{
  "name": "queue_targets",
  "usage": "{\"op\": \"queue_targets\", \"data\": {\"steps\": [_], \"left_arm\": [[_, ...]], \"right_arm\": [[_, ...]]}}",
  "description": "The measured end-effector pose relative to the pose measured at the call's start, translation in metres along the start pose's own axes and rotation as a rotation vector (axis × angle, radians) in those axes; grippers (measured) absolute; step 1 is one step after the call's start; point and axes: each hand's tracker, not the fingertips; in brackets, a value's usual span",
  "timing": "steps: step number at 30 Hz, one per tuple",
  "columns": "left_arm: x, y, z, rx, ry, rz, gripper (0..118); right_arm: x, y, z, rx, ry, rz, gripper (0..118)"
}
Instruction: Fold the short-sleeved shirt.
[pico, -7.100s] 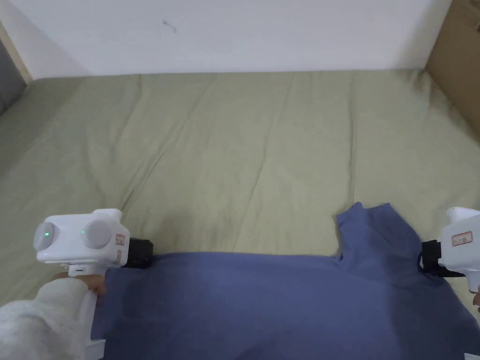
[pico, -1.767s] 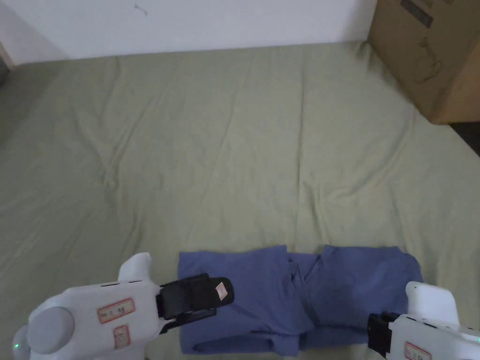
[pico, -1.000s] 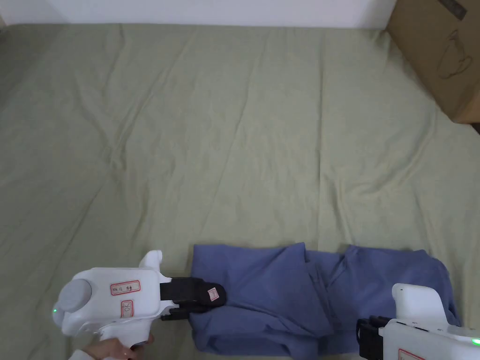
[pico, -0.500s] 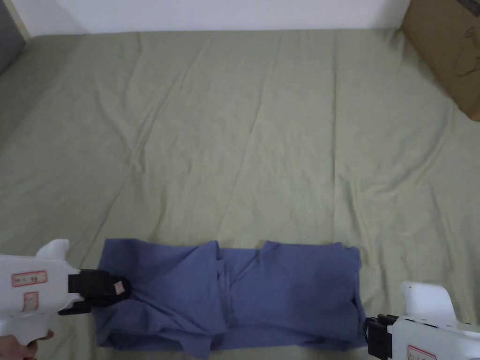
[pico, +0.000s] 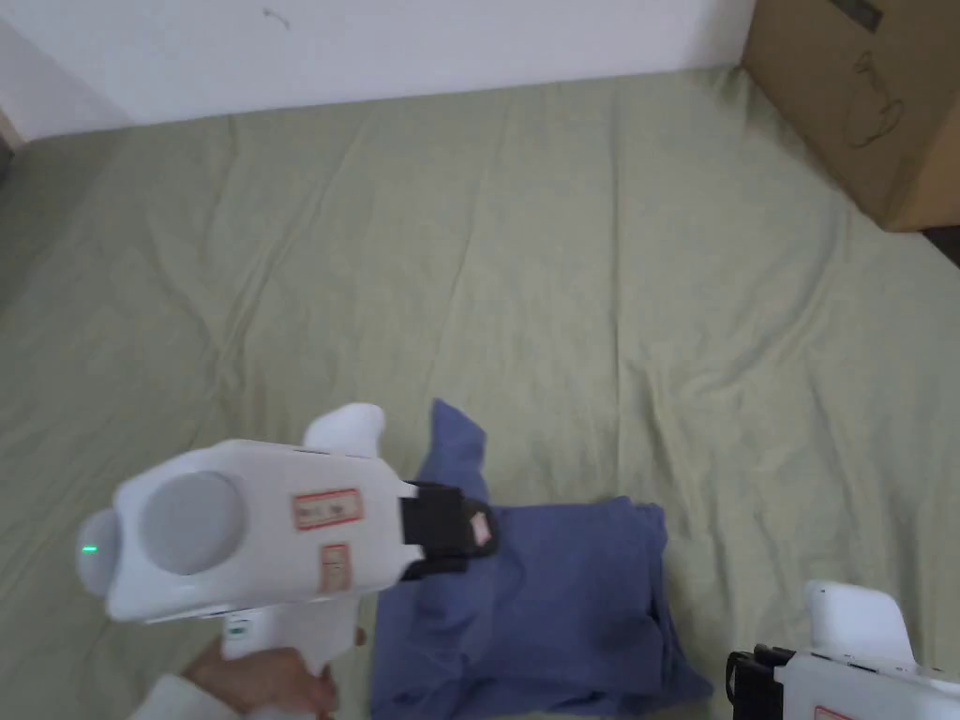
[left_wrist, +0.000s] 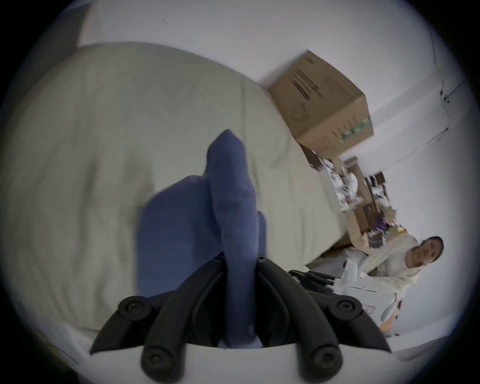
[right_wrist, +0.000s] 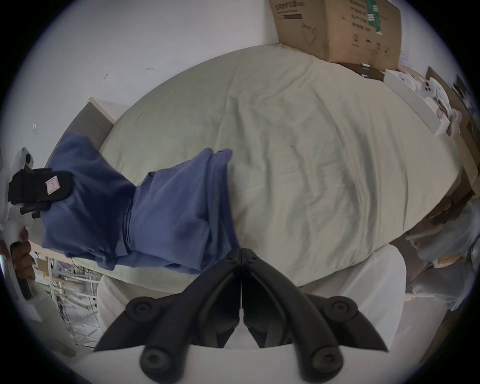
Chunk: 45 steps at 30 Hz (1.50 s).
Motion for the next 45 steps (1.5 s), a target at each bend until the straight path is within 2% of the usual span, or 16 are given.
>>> {"op": "queue_targets", "data": {"steps": [2, 3, 4, 6, 8, 9, 13, 14, 17, 18, 20, 24, 30, 36, 39, 45], "left_arm": [[0.016, -0.001, -0.035, -0.045, -0.009, -0.002, 11], [0.023, -0.002, -0.053, -0.069, -0.007, -0.038, 18], [0.027, -0.003, -0.069, -0.095, 0.013, -0.055, 34], [0.034, -0.003, -0.094, -0.157, 0.01, -0.116, 101], [0.035, -0.007, -0.109, -0.212, 0.062, -0.113, 110], [0.034, -0.008, -0.104, -0.187, 0.069, -0.102, 118], [0.018, 0.001, -0.079, -0.113, 0.09, -0.018, 104], [0.014, 0.003, -0.07, -0.082, 0.09, -0.003, 95], [-0.005, -0.002, -0.061, -0.039, 0.142, 0.01, 20], [-0.009, -0.002, -0.064, -0.047, 0.169, 0.016, 8], [-0.012, -0.008, -0.077, -0.082, 0.173, 0.013, 7], [0.005, -0.021, -0.116, -0.163, 0.054, 0.024, 3], [0.048, -0.041, -0.172, -0.28, 0.131, -0.166, 1], [0.07, -0.042, -0.162, -0.279, -0.045, -0.178, 1], [0.065, -0.047, -0.151, -0.275, -0.033, -0.188, 1], [-0.014, -0.047, -0.067, -0.096, -0.076, 0.018, 1]], "right_arm": [[0.011, -0.002, 0.001, -0.001, 0.004, -0.03, 0], [0.016, -0.003, 0.002, 0.0, 0.001, -0.039, 0], [0.02, -0.004, 0.003, 0.003, -0.006, -0.05, 0], [0.029, -0.006, 0.003, 0.003, -0.013, -0.067, 0], [0.038, -0.008, 0.003, -0.004, -0.012, -0.089, 0], [0.041, -0.009, 0.003, -0.009, -0.012, -0.095, 0], [0.049, -0.012, 0.002, -0.015, -0.02, -0.111, 0], [0.049, -0.013, 0.002, -0.016, -0.021, -0.11, 0], [0.05, -0.014, -0.001, -0.022, -0.015, -0.112, 0], [0.049, -0.015, -0.002, -0.025, -0.011, -0.114, 0], [0.048, -0.015, -0.004, -0.031, -0.008, -0.108, 0], [0.05, -0.017, -0.005, -0.036, -0.004, -0.116, 0], [0.055, -0.017, -0.001, -0.035, -0.021, -0.13, 0], [0.05, -0.015, 0.004, -0.024, -0.041, -0.114, 0], [0.042, -0.011, 0.007, -0.022, -0.039, -0.092, 0], [0.005, 0.013, 0.012, 0.021, -0.013, 0.039, 0]]}}
